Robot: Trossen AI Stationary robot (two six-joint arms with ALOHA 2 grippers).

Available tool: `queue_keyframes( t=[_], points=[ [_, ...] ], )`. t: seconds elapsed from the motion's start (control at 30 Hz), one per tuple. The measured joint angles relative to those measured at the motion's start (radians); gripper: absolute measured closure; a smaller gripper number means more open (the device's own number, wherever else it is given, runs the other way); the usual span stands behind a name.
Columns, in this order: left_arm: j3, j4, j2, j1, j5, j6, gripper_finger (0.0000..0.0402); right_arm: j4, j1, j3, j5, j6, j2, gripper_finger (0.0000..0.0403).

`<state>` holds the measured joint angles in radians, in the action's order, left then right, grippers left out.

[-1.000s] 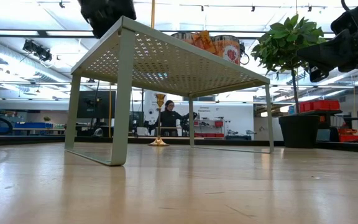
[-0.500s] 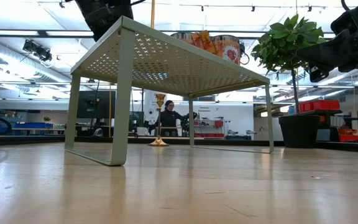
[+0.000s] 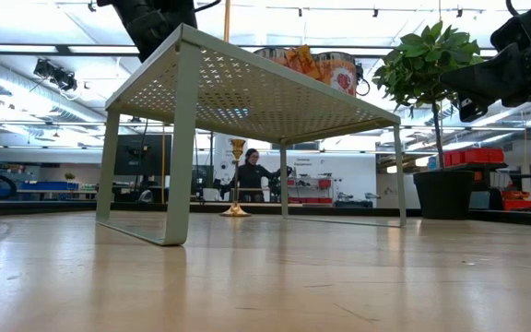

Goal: Pick & Place candle stick holders
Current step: Put the top gold candle holder on the shelf

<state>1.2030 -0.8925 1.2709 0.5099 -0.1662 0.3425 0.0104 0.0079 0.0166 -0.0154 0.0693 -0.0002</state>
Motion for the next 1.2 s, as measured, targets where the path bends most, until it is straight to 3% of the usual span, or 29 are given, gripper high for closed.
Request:
queue_keyframes(
  t=[0.33,0.57,1.2],
  points=[
    [0.000,-0.006,0.000,0.004,0.006,0.003,0.0400,0.000,0.000,0.000,0.000,0.000,0.000,0.0400],
    [0.000,-0.096,0.000,0.033,0.023,-0.024,0.0399,0.000,0.000,0.000,0.000,0.000,0.000,0.0400],
    [0.000,0.038,0.161,0.126,0.043,-0.166,0.0399,0.000,0.000,0.000,0.000,0.000,0.000,0.0400]
  ],
)
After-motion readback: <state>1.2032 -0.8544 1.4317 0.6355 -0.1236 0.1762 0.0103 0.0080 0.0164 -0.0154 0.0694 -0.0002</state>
